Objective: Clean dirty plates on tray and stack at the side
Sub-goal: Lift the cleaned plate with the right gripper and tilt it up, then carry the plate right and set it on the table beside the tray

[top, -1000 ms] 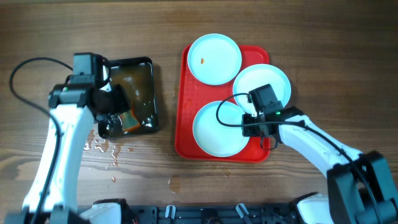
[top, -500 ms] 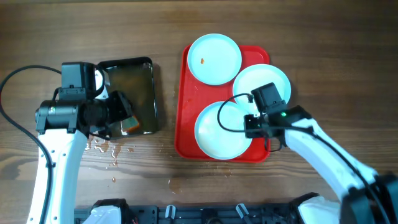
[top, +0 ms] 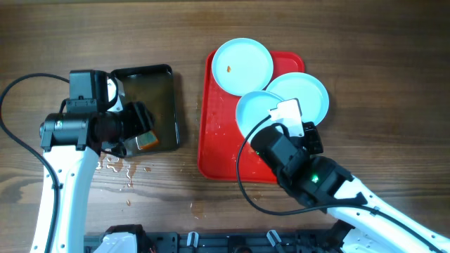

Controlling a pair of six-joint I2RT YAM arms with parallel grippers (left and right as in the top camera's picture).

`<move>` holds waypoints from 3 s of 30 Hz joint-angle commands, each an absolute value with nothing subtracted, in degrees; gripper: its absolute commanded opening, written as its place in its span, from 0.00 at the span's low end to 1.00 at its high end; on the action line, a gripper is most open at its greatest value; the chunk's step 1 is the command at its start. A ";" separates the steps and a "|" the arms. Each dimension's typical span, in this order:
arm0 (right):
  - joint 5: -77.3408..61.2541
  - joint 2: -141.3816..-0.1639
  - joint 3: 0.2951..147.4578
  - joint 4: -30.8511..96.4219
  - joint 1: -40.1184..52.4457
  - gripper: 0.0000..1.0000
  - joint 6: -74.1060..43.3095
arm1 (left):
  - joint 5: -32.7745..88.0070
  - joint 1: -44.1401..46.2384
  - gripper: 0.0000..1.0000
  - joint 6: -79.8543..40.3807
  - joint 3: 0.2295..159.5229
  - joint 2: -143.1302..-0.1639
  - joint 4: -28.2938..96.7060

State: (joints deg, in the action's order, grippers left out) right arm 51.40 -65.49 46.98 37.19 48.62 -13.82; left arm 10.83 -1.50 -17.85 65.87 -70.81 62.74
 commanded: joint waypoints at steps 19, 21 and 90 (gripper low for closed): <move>73.97 -66.46 48.16 25.08 60.95 0.04 5.96 | 11.73 -1.34 0.71 -17.08 66.72 -70.17 62.46; 73.95 -66.46 48.16 24.86 60.95 0.04 5.85 | 11.73 -1.34 0.71 -17.08 66.72 -70.17 62.46; -13.23 -77.21 50.04 46.22 -2.39 0.04 -23.14 | 11.75 -1.34 0.73 -17.10 66.72 -70.17 62.63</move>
State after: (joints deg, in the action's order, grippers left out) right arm -8.05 -79.90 49.25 41.10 -2.76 -14.85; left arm 11.03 -1.45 -17.85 65.87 -70.81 62.76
